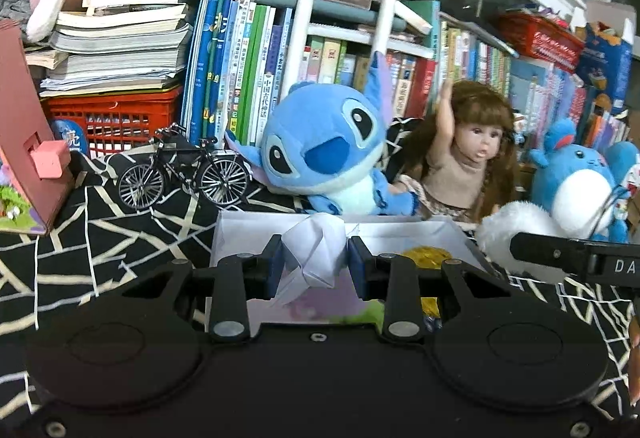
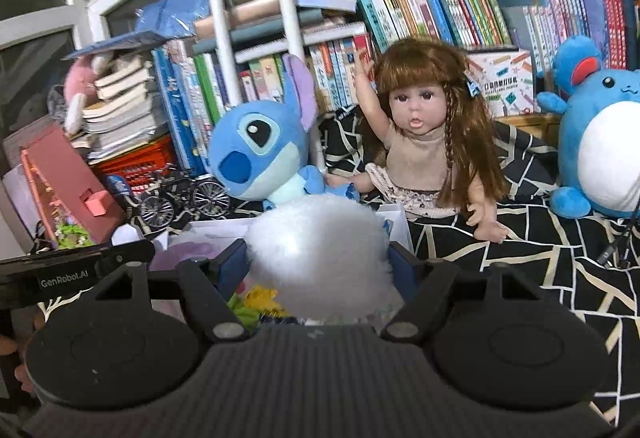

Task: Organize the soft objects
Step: 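Carry the paper bow with the left tool while the right carries the fluffy ball into the box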

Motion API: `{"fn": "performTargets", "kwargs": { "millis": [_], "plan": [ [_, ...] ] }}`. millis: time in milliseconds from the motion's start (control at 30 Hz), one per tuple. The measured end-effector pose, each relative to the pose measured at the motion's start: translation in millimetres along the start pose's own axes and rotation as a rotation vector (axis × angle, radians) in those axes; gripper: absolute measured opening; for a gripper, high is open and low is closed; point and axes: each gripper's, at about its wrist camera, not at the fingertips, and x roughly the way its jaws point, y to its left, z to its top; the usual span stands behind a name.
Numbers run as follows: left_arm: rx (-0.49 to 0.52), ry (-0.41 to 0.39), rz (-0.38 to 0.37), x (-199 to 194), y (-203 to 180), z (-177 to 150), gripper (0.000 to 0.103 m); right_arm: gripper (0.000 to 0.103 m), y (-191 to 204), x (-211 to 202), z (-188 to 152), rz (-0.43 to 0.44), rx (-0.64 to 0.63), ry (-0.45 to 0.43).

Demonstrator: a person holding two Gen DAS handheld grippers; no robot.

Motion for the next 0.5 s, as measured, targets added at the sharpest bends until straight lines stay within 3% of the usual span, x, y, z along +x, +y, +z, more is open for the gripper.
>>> {"fn": "performTargets", "kwargs": {
  "millis": [500],
  "plan": [
    [0.016,0.086,0.088,68.5,0.1,17.6,0.033,0.075,-21.3,79.2,11.6,-0.079,0.117,0.155]
  ]
}}
